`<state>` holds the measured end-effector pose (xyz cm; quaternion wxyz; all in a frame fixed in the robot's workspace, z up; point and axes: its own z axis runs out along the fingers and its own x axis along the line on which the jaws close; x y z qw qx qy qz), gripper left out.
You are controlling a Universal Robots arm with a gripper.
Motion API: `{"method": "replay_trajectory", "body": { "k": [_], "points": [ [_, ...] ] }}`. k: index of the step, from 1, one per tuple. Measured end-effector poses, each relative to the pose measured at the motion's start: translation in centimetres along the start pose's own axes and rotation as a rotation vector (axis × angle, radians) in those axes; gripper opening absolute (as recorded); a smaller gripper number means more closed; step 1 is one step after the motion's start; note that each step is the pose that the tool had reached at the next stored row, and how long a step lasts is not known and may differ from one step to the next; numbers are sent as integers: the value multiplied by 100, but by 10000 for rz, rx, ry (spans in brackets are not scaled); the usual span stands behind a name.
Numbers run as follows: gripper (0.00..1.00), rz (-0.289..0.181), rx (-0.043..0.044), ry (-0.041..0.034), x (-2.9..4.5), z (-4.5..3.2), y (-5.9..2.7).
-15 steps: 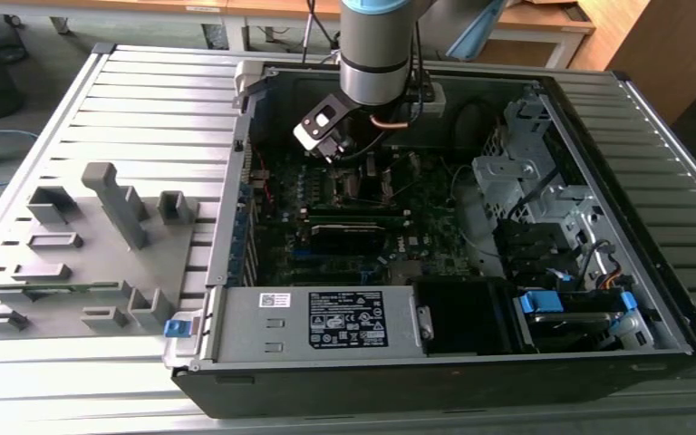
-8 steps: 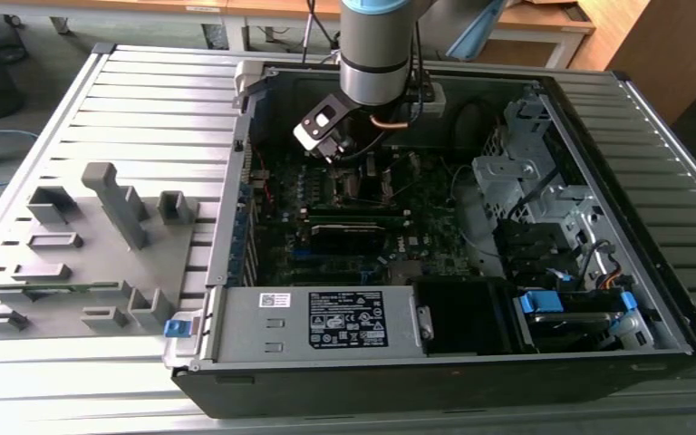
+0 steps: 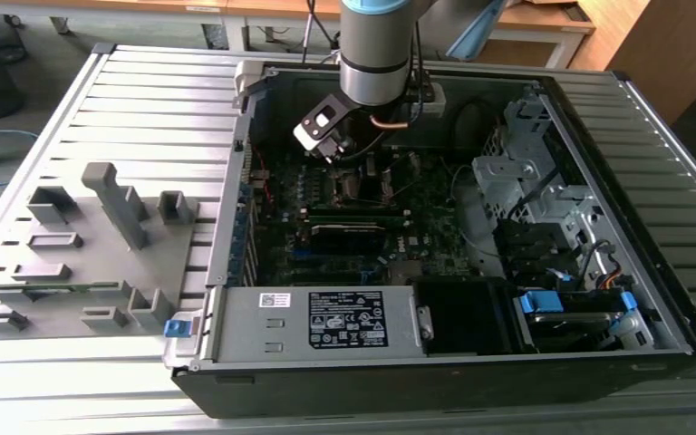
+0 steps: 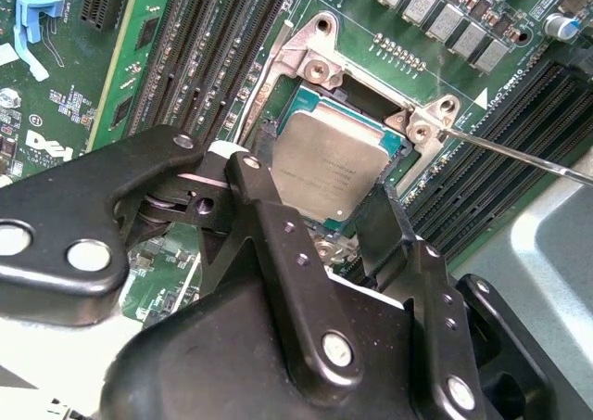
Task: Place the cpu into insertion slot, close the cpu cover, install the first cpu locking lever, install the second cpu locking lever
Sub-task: 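Place the cpu into insertion slot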
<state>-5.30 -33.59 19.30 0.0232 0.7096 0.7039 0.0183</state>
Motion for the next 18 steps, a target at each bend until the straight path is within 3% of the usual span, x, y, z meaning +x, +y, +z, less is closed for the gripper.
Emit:
{"method": "replay_trajectory", "body": {
  "k": [14, 18],
  "points": [
    [61, 0, 0, -1, 0, 1, 0],
    [54, -1, 2, -3, -1, 0, 0]
  ]
}}
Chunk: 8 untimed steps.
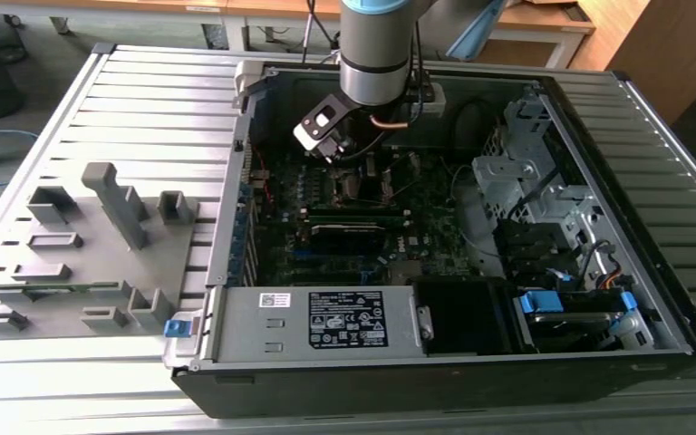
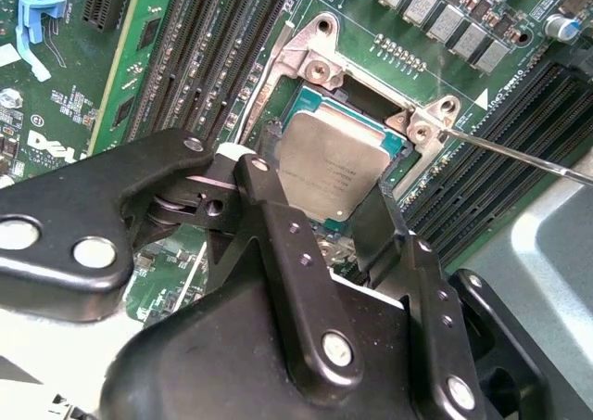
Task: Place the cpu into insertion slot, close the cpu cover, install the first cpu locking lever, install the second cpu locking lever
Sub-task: 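Place the cpu into insertion slot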
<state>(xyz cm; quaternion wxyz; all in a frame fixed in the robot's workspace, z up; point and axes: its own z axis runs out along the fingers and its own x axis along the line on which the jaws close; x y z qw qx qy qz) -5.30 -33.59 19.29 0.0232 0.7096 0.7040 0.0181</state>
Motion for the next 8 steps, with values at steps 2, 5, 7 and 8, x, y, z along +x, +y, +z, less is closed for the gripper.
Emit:
{"method": "replay_trajectory", "body": {
  "k": [2, 5, 7, 8],
  "points": [
    [54, 1, -2, 2, 1, 1, 0],
    [54, 1, -3, 4, 1, 1, 0],
    [54, 2, -8, 17, 3, -12, 2],
    [54, 2, -5, 8, 2, -31, 3]
  ]
}}
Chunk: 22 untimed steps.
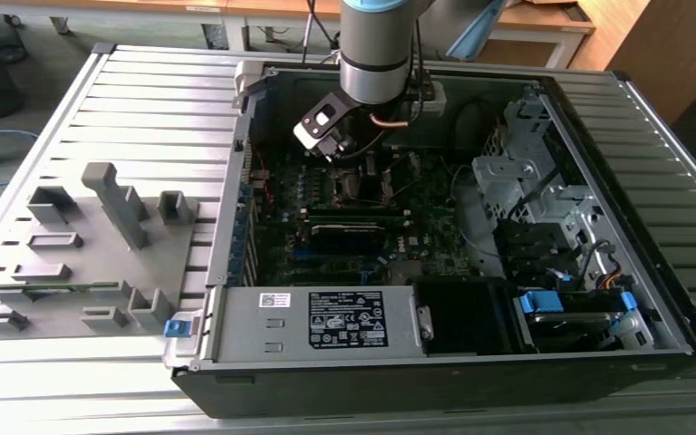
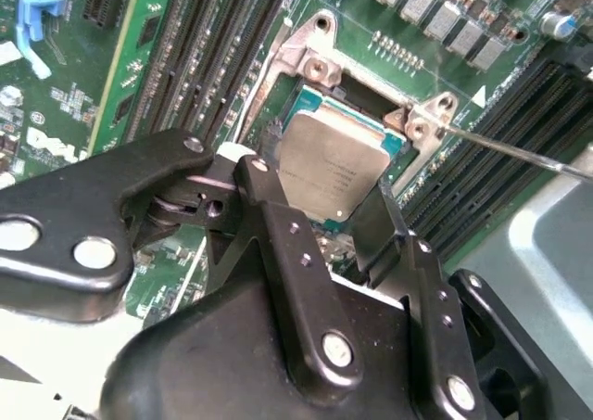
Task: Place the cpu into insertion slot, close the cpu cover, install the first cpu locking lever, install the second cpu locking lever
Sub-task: 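Place the cpu into insertion slot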
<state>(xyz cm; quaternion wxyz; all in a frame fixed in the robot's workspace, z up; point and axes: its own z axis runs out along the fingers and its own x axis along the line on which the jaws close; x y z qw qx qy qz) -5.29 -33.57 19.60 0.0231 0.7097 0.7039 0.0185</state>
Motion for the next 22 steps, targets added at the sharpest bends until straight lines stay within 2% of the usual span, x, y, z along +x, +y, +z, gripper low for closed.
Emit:
{"method": "replay_trajectory", "body": {
  "k": [2, 5, 9, 22],
  "points": [
    [54, 0, 2, -4, -1, -30, 1],
    [54, 37, 1, -6, -1, -32, 2],
    [54, 394, 6, -29, -2, -31, 1],
    [54, 415, 5, -26, -1, -2, 0]
  ]
}}
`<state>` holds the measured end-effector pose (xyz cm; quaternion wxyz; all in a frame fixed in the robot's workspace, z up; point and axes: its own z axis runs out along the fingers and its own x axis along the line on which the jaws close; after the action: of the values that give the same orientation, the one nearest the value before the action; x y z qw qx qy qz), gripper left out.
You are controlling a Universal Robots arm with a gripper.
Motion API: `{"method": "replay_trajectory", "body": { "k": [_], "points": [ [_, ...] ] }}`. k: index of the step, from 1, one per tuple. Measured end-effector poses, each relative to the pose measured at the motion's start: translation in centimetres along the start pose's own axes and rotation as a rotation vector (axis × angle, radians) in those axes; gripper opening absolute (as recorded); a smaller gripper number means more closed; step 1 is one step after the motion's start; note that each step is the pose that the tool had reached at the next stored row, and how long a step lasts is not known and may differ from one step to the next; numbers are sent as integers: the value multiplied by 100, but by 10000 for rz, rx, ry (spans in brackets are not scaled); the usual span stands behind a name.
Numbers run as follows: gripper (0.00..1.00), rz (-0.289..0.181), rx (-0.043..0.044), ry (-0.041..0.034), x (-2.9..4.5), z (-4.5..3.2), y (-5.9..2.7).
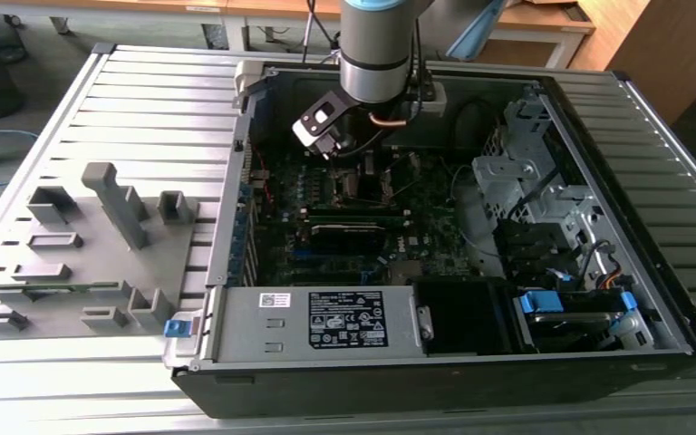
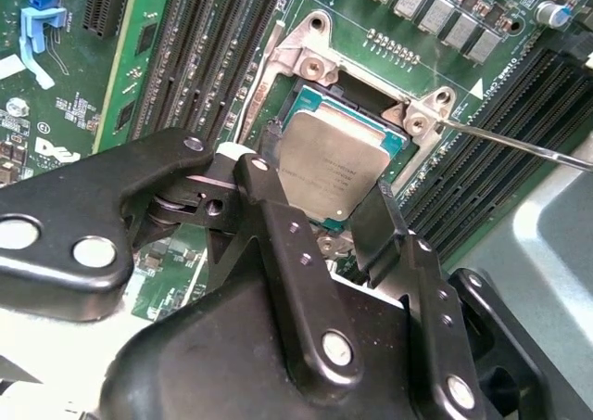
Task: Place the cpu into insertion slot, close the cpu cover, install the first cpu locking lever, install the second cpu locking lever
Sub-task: 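Place the cpu into insertion slot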
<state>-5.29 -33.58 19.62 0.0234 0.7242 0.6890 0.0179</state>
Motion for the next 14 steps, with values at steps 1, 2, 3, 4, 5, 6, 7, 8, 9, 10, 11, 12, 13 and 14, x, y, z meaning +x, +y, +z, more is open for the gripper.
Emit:
{"method": "replay_trajectory", "body": {
  "k": [1, 2, 3, 4, 5, 6, 7, 8, 9, 10, 11, 12, 13, 14],
  "points": [
    [54, 0, 0, 1, 1, 1, 0],
    [54, -1, 0, 2, 2, 3, 0],
    [54, -1, 0, 3, 4, 4, 1],
    [54, -1, 0, 3, 5, 6, 1],
    [54, -1, 0, 4, 7, 8, 1],
    [54, -1, 0, 5, 8, 10, 1],
    [54, 0, 0, 6, 10, 11, 2],
    [54, 0, 0, 7, 13, 13, 2],
    [54, 0, 1, 5, 14, 13, 2],
    [54, 0, 1, 5, 14, 14, 2],
    [54, -1, 1, 5, 14, 14, 2],
    [54, -1, 2, 5, 15, 14, 2],
    [54, 0, 1, 5, 15, 14, 2],
    [54, 0, 1, 5, 15, 15, 2]
  ]
}}
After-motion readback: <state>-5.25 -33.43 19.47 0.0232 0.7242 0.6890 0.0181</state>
